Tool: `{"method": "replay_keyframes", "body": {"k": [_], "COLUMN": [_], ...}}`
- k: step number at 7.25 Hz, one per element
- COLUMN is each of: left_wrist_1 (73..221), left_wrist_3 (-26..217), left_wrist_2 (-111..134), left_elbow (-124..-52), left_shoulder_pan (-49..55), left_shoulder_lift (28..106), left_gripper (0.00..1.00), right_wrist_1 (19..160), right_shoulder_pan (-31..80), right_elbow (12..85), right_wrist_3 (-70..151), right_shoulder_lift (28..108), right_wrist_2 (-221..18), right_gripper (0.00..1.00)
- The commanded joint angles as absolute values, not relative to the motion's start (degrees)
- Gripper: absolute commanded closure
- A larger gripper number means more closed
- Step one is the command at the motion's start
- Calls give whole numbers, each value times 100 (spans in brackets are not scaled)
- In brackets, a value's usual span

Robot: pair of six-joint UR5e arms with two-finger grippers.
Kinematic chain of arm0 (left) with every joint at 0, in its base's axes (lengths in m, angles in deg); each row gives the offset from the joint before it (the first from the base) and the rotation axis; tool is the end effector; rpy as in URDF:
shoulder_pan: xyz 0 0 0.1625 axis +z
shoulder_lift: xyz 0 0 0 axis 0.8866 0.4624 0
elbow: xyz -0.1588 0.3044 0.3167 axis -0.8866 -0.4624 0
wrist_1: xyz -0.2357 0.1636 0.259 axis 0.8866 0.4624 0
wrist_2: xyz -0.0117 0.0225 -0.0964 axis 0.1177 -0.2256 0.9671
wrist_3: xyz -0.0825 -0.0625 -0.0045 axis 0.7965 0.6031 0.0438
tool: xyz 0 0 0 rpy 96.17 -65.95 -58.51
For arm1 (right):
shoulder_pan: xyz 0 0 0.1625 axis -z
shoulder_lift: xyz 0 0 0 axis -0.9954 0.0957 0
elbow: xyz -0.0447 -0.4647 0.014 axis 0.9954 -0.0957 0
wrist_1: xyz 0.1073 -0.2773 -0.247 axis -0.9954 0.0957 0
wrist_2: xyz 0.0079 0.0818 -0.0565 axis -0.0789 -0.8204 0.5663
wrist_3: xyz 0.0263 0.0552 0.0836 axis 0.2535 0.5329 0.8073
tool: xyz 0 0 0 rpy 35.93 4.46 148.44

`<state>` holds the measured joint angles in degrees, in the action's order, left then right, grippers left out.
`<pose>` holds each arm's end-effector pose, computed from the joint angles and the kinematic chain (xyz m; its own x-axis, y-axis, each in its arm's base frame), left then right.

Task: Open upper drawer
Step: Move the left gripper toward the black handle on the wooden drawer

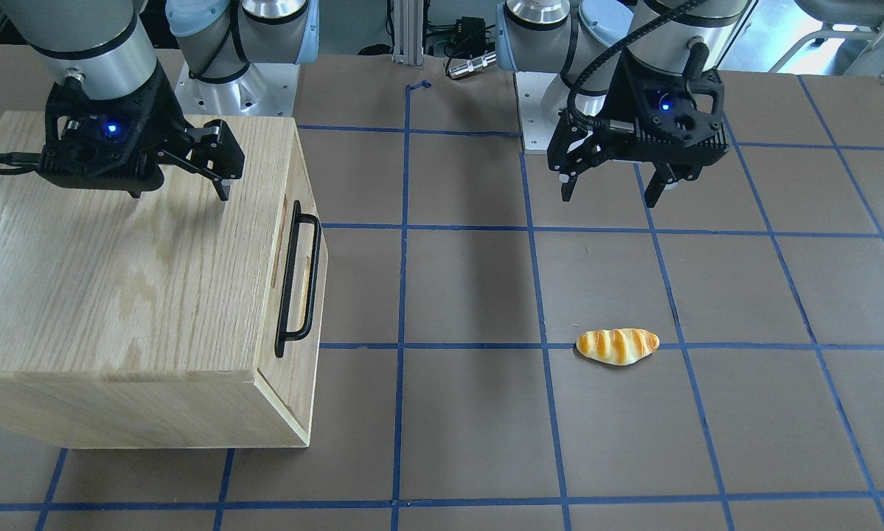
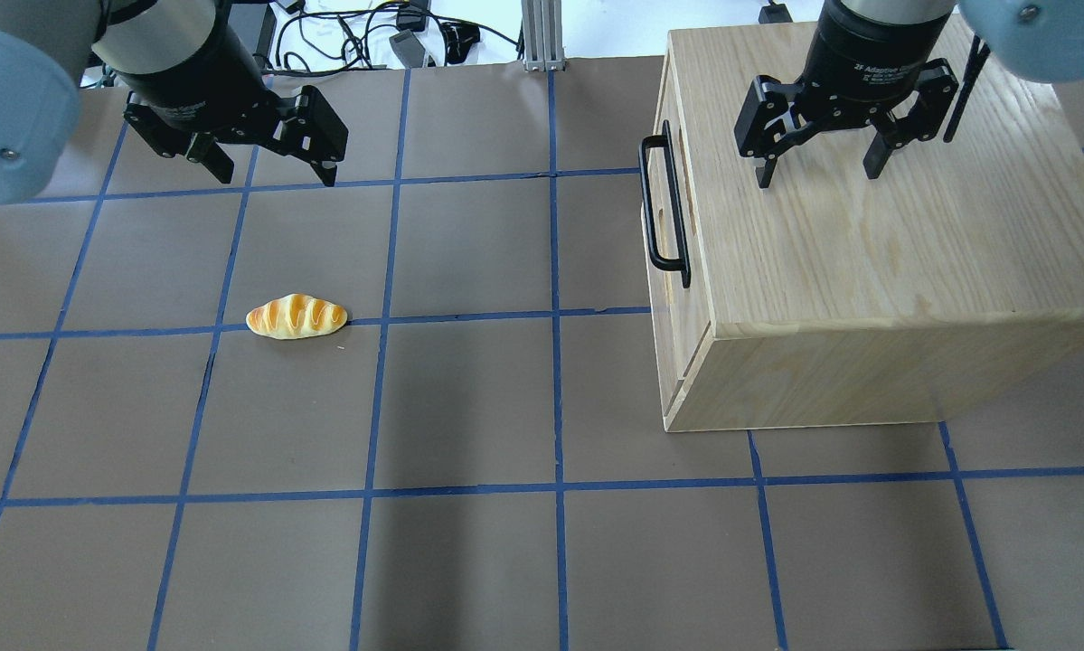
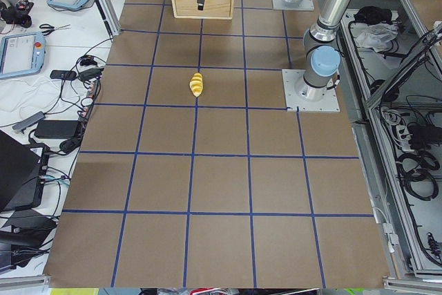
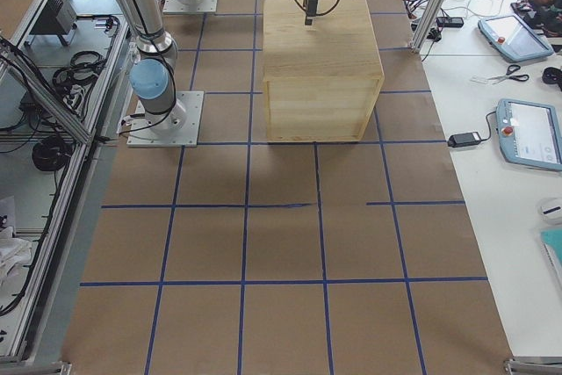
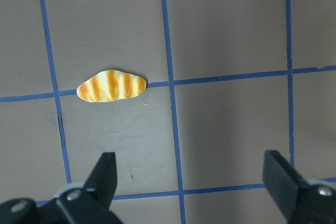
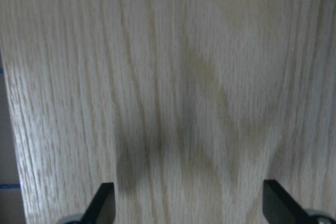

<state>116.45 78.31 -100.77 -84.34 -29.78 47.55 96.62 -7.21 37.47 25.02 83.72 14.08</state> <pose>-0.1503 -0.4703 0.5550 -0.9968 0.0769 -0.0198 0.0787 0.9897 -0.1197 0.1437 -0.4901 0.5413 -0.9990 -0.0124 0.0439 -0.0104 0.9989 0.0451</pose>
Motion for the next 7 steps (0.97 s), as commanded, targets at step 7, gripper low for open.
{"method": "replay_keyframes", "body": {"k": [7], "left_wrist_1": [11321], "left_wrist_3": [9218], "left_wrist_2": [-8438], "left_elbow": [-7922], "left_shoulder_pan": [-2973], "left_shoulder_lift": [5836], "left_gripper": [1], "right_wrist_1": [9662], "right_shoulder_pan": [-716], "right_elbow": [3747], "right_wrist_3": [2496], "right_shoulder_lift": [8371], "right_wrist_2": [1408], "right_gripper": [0]}}
